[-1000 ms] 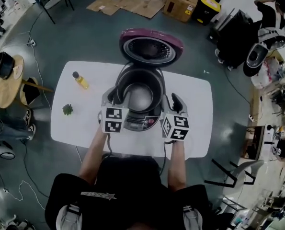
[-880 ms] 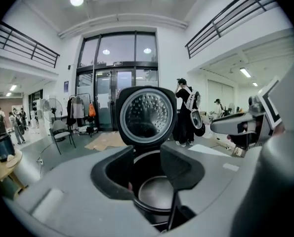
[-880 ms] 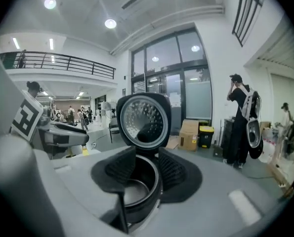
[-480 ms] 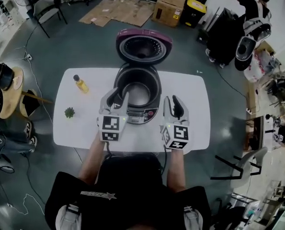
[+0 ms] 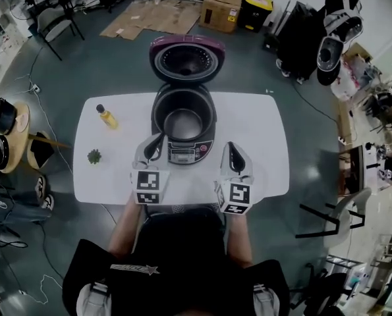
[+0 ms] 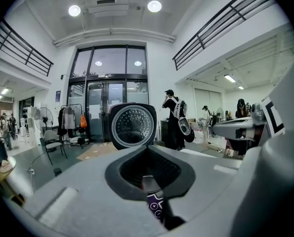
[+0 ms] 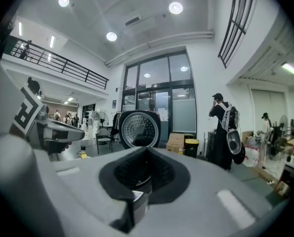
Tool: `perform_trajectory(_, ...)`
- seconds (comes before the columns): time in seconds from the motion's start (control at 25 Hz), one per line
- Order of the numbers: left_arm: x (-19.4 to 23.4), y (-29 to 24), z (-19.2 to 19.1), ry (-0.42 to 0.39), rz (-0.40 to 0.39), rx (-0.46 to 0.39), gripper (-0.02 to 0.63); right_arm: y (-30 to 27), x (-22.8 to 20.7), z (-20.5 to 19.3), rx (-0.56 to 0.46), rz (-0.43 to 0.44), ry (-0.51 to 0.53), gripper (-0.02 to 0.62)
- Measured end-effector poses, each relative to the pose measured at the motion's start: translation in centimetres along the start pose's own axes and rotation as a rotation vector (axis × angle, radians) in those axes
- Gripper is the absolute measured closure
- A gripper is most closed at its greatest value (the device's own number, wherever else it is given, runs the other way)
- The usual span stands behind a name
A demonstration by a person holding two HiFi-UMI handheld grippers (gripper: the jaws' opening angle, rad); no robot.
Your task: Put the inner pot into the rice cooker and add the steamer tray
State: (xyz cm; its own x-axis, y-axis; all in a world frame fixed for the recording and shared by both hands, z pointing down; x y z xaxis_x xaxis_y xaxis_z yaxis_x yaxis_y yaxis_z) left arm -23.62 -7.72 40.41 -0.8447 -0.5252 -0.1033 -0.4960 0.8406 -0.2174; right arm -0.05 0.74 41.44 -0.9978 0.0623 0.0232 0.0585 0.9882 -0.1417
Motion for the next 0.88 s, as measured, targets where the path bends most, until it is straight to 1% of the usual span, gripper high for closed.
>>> perform_trajectory(0.24,-0.2,0.0,0.1,-0.008,-0.016,-0.015,0.597,0.4,-0.1,0.3,-0.013,-0.006,-0.006,0.589)
perform_trajectory(0.44,-0.8,-0.7,-0.1,-0.015,-0.066,-0.022,0.597,1.2,-0.7,0.1,-0.016,-0.06,-0.02,0.589)
perform_trajectory(0.6,-2.7,-1.4,0.3,-0.018,-0.129,-0.037,0.597,2.9,-1.8,-0.3,-0.01,-0.121,-0.024,0.589)
perform_trajectory(0.88,-8.7,-3.3,1.0,-0.031,-0.277,-0.054,0.597,7.3,-5.8,-1.2,0.009,-0.262,-0.036,0.589)
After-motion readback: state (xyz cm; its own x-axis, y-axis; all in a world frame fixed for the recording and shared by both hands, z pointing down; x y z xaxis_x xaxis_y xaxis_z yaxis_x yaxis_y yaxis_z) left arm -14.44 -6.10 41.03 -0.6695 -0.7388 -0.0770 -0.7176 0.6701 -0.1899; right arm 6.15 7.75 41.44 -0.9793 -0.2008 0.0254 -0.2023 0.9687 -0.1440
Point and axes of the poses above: the fingertips, and each gripper's own axes: y backward along the fingers, x to its left, z out of its top, the point moved 9 cm from there along y, backward along the fingers, and after that the axes turned 4 degrees about z, right-handed, at the moved point
